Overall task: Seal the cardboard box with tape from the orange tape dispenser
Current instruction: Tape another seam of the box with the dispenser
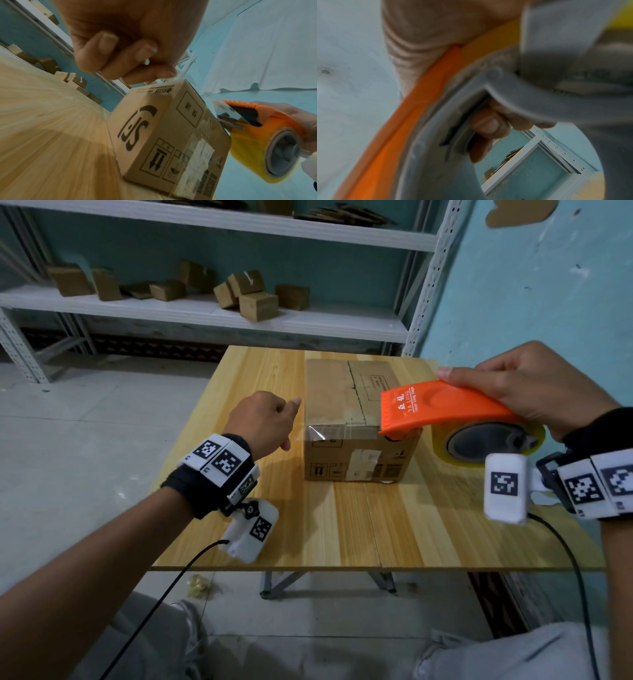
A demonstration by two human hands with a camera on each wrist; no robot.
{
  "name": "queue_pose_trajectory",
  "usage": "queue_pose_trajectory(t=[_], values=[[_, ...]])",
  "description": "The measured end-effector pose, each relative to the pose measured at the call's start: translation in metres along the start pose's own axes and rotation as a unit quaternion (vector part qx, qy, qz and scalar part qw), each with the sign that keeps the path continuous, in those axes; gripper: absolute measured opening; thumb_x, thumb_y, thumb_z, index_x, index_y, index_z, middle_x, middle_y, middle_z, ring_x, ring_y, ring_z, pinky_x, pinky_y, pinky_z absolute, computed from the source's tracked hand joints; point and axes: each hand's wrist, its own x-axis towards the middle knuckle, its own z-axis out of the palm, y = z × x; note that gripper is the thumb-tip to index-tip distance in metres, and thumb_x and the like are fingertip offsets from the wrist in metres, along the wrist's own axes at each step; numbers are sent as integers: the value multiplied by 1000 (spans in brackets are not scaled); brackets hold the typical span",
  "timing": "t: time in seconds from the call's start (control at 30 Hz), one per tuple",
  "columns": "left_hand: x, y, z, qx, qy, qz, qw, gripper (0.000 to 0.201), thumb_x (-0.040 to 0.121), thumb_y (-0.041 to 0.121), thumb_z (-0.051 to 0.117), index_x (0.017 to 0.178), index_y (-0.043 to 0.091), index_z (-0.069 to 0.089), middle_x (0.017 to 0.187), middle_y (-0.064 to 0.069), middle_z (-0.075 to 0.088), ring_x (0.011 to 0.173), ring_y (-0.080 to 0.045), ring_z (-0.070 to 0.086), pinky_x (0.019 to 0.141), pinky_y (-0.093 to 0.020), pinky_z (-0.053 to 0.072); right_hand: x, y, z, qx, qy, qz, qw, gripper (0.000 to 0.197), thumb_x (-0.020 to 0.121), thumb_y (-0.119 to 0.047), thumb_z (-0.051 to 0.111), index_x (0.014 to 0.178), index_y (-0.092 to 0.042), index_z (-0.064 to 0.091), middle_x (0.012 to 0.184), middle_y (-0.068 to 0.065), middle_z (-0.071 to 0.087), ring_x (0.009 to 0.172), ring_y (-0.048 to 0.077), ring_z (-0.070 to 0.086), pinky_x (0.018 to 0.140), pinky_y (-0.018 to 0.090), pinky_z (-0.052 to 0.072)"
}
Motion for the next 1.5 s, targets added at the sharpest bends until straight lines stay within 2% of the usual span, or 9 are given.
queue_pose_trajectory(t=[0.17,0.43,0.83,0.97,1.07,1.13,1.23,1.3,1.5], values=[[0,1,1,-36,-38,-25,998,51,102,42,35,73,12,63,46,4,60,34,-4,41,47,-23,34,1,0,0,-2,2,-9,1000,67,76,-63,68,77,4,73,77,31,66,69,46,61,63,31,43],[0,4,0,-64,-76,-54,994,46,103,41,32,81,11,59,52,3,65,32,-7,41,40,-18,33,0,-3,0,15,3,-8,1000,61,76,-62,69,76,-1,75,74,26,68,59,28,60,60,30,43],[1,3,1,-84,-100,-69,989,50,103,41,29,78,9,58,57,2,67,35,-12,42,45,-21,35,-2,-5,0,9,9,-7,1000,62,78,-60,68,79,1,75,78,28,67,70,42,64,64,31,44],[1,1,0,-65,-107,-65,990,54,103,41,26,79,8,60,62,0,71,36,-11,44,46,-22,33,-2,-4,-1,13,12,-8,1000,64,76,-61,69,72,2,73,69,27,64,51,23,55,58,29,40],[2,-1,-2,-63,-99,-70,991,50,103,41,25,88,9,61,69,1,73,45,-13,51,48,-23,34,-2,-3,-3,9,21,-9,1000,66,78,-60,69,72,6,70,67,28,61,49,22,52,56,29,38],[4,-2,-4,-69,-46,-57,995,38,103,40,30,99,14,57,79,1,73,58,-14,61,51,-25,38,-3,-2,-4,11,22,-7,1000,67,77,-61,69,70,6,69,59,22,58,43,16,49,54,28,38],[9,-1,-7,-83,49,19,995,28,100,40,39,114,19,53,104,1,66,87,-18,65,70,-34,51,-2,-1,-4,6,22,-9,1000,69,76,-62,68,70,7,69,60,23,58,42,15,48,54,28,37],[10,5,-11,-92,68,82,990,29,100,37,42,120,20,54,116,5,60,101,-13,58,80,-31,45,-2,-2,-4,6,21,-10,1000,70,76,-62,68,73,8,69,67,29,60,48,20,51,55,28,37],[5,19,-9,-66,-62,185,979,38,101,32,41,139,30,46,145,13,41,123,-3,37,96,-26,30,-2,-2,-4,-1,12,-2,1000,71,76,-63,68,75,7,70,71,31,61,53,27,53,57,29,38]])
